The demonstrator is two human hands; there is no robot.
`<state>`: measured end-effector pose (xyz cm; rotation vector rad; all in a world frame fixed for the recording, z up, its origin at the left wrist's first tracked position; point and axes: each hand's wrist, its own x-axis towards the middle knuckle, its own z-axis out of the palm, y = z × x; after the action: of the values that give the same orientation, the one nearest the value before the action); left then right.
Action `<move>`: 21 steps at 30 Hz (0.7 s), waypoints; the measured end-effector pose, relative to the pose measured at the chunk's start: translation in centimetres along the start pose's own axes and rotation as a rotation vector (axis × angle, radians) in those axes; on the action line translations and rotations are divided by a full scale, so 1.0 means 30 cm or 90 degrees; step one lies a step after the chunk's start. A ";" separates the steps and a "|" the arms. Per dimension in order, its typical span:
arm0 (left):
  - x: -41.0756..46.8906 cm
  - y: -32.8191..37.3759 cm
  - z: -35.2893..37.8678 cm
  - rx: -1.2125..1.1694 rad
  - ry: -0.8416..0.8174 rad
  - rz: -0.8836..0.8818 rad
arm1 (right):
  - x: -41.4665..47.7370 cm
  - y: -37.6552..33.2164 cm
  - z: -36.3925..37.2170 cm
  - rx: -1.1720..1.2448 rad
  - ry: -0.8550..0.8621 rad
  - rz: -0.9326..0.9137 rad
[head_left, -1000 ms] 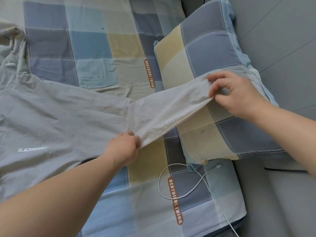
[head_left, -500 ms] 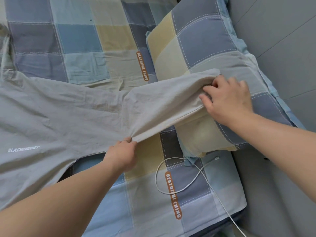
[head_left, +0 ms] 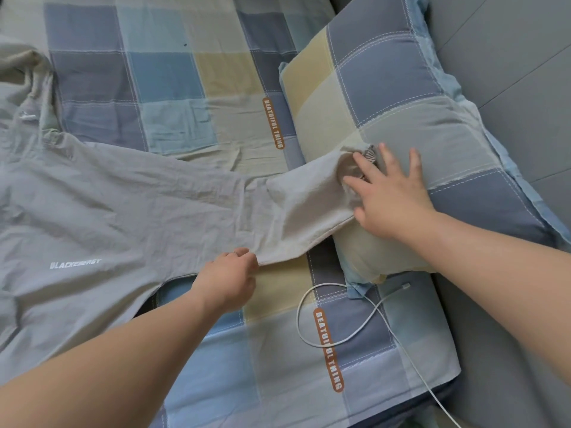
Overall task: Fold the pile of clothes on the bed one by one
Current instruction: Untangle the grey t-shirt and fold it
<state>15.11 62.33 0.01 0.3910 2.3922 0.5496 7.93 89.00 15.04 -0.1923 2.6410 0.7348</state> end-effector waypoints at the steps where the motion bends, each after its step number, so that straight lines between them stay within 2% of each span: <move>1: -0.015 -0.014 -0.009 -0.002 0.006 0.000 | -0.009 -0.012 -0.005 -0.001 -0.022 0.006; 6: -0.119 -0.112 -0.055 0.009 0.012 -0.009 | -0.054 -0.085 -0.029 0.042 -0.079 0.006; 7: -0.146 -0.135 -0.065 0.010 0.015 -0.013 | -0.065 -0.106 -0.028 0.082 -0.044 -0.002; 11: -0.291 -0.258 -0.081 0.013 0.030 -0.036 | -0.170 -0.293 -0.041 0.322 0.222 -0.055; 12: -0.339 -0.299 -0.075 0.017 0.027 -0.042 | -0.211 -0.377 -0.040 0.370 0.246 -0.079; 14: -0.441 -0.393 -0.050 0.028 0.013 -0.054 | -0.300 -0.577 -0.025 0.471 0.195 -0.119; 18: -0.664 -0.596 0.030 0.057 -0.027 -0.103 | -0.452 -0.993 0.039 0.615 -0.064 -0.123; 21: -0.819 -0.718 0.095 0.083 -0.059 -0.118 | -0.534 -1.246 0.114 0.702 -0.209 -0.086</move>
<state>32.39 34.47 0.61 0.2426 2.3504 0.2864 32.38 59.31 1.35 0.0641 2.2931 -0.7040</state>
